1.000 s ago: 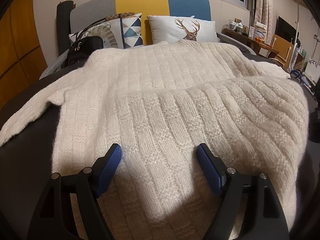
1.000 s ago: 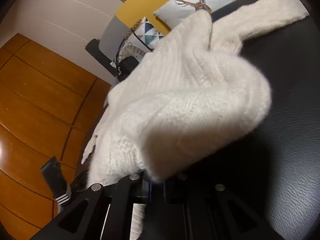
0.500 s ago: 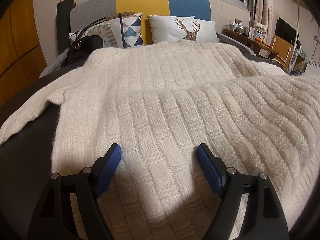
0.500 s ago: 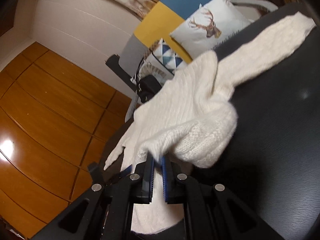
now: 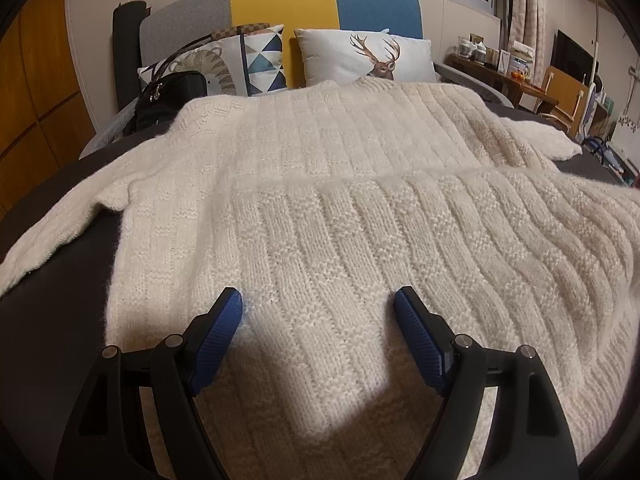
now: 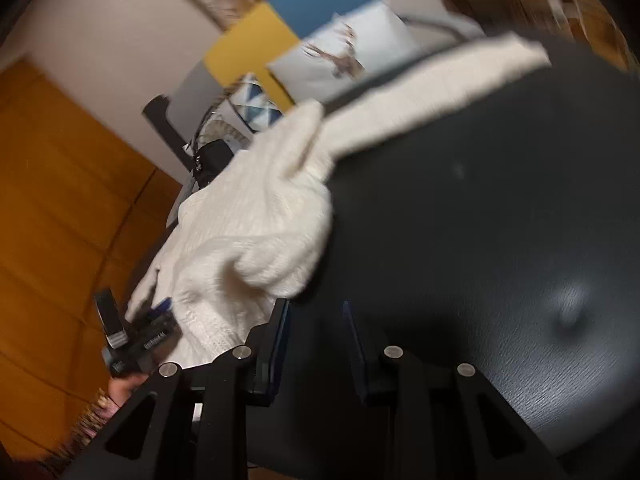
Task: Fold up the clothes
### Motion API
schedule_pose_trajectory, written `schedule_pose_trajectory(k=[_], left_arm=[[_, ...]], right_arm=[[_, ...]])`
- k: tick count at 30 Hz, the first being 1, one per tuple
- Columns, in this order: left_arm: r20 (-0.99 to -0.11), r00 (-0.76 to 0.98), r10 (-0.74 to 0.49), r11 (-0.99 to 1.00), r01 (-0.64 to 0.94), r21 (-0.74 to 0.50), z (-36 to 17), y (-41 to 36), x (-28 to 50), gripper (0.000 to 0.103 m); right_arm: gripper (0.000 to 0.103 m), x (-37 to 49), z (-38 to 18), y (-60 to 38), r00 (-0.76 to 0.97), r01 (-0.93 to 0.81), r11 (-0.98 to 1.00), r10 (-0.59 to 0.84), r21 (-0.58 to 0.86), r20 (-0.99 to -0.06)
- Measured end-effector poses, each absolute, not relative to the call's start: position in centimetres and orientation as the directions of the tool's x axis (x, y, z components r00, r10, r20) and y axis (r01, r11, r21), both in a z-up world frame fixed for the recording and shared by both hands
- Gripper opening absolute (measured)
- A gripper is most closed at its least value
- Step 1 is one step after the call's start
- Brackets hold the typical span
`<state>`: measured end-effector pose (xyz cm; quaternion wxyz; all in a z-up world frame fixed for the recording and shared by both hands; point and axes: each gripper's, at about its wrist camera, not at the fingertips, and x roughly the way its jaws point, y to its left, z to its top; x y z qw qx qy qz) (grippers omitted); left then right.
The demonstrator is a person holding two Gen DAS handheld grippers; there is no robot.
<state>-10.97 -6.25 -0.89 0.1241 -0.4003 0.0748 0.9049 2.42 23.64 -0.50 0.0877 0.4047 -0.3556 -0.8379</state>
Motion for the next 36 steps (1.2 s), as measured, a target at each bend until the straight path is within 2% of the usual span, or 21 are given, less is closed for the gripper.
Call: schedule_pose_trajectory(k=[4,8,12,14,15,16,22,25,29,30,31,36], left_arm=[[-0.744,-0.647,0.164,-0.959,-0.283,0.035,-0.9,-6.3,-11.0,0.082],[-0.743,-0.652,0.152,-0.96,-0.276,0.045,-0.9,-6.2,-10.9,0.084],[-0.744,-0.654,0.141,-0.962,-0.267,0.052,-1.0,-6.2,-11.0,0.086],[-0.744,-0.654,0.139,-0.964,-0.263,0.051,-1.0,-6.2,-11.0,0.087],[-0.744,-0.653,0.14,-0.964,-0.262,0.048,-1.0,-6.3,-11.0,0.087],[-0.745,-0.652,0.142,-0.964,-0.261,0.045,-1.0,-6.3,-11.1,0.087],[-0.745,-0.65,0.149,-0.965,-0.261,0.035,-1.0,-6.5,-11.0,0.087],[-0.746,-0.649,0.152,-0.965,-0.261,0.031,-1.1,-6.6,-11.0,0.087],[-0.746,-0.648,0.153,-0.965,-0.261,0.028,-1.1,-6.6,-11.0,0.088],[-0.746,-0.648,0.153,-0.965,-0.261,0.028,-1.1,-6.6,-11.0,0.088],[-0.746,-0.649,0.151,-0.965,-0.26,0.031,-1.0,-6.6,-11.0,0.088],[-0.746,-0.649,0.146,-0.966,-0.257,0.035,-1.0,-6.6,-11.1,0.088]], right_arm=[[0.03,-0.2,-2.1,21.3,-0.61,-0.07,-0.722,-0.514,0.688,-0.602],[0.03,-2.8,-2.0,18.1,-0.602,0.06,-0.693,-0.599,0.718,-0.528],[0.029,-4.6,-2.5,15.2,-0.564,0.099,-0.639,-0.667,0.762,-0.487],[0.012,-4.9,-2.9,14.2,-0.554,0.102,-0.606,-0.693,0.789,-0.461],[0.01,-4.7,-2.8,14.3,-0.561,0.098,-0.602,-0.691,0.793,-0.455],[0.004,-4.5,-2.7,14.4,-0.57,0.094,-0.601,-0.686,0.794,-0.452],[0.001,-1.6,-0.2,18.9,-0.675,0.06,-0.59,-0.618,0.805,-0.403],[0.001,0.2,1.1,21.1,-0.705,0.04,-0.626,-0.57,0.779,-0.422],[0.009,0.8,1.6,22.4,-0.698,0.001,-0.73,-0.49,0.684,-0.522],[0.026,0.7,1.3,22.6,-0.693,-0.016,-0.753,-0.465,0.657,-0.55],[0.03,0.6,0.7,22.7,-0.682,-0.033,-0.749,-0.466,0.661,-0.563],[0.033,-1.4,-2.2,21.1,-0.628,-0.035,-0.701,-0.539,0.712,-0.562]])
